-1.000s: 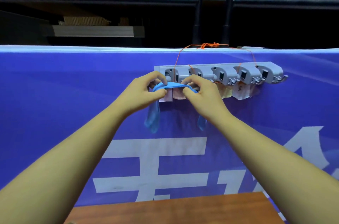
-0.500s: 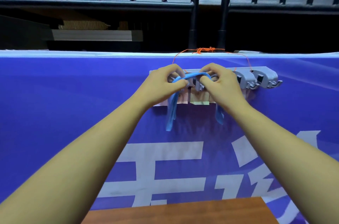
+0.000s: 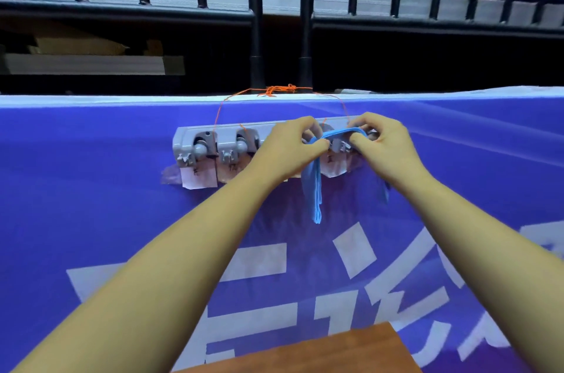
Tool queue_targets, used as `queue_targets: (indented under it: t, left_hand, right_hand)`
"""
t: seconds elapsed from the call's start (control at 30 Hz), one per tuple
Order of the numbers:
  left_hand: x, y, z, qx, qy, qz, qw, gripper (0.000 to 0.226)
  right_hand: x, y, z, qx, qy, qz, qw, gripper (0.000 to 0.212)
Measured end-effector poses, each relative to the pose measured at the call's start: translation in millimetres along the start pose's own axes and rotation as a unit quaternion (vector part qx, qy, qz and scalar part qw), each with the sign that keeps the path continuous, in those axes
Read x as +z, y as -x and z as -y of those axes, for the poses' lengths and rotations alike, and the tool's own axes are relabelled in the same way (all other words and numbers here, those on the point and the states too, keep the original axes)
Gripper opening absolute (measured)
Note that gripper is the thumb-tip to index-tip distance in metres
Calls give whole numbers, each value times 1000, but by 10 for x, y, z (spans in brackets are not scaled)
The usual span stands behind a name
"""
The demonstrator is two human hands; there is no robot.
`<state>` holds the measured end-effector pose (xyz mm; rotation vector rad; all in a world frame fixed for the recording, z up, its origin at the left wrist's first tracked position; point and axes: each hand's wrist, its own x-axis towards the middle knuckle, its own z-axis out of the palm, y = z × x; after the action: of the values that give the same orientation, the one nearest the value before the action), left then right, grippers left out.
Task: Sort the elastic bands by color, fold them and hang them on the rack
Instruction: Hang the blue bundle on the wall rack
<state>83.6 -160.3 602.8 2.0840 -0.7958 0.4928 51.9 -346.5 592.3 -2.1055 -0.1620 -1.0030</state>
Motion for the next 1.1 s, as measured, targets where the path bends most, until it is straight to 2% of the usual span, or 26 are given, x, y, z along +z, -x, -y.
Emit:
queue_targets:
  t: [0.23,0.5,0.7,0.93,1.1]
  left_hand:
    - [230,-126,13,-13,-51,-18,998,10]
    - [485,-219,-121,17,-248,-79,965,22]
    - [701,-341,-118,-14,-204,-56,977,17]
    - [905,-330,-45,-5,-303,-59,951,22]
    - [917,-281,-65,19,-242,-115,963,28]
  right_hand:
    - [-13,-31,-232,5,-2,7,1000,17]
    - [-27,-159,-458,-24,-12,-25,999,17]
    - [-40,-202,-635,-2,-11,-18,1000,15]
    - [57,-144,-793,4,-4,33,999,14]
    - [4,-135,-853,0,-16,39,999,9]
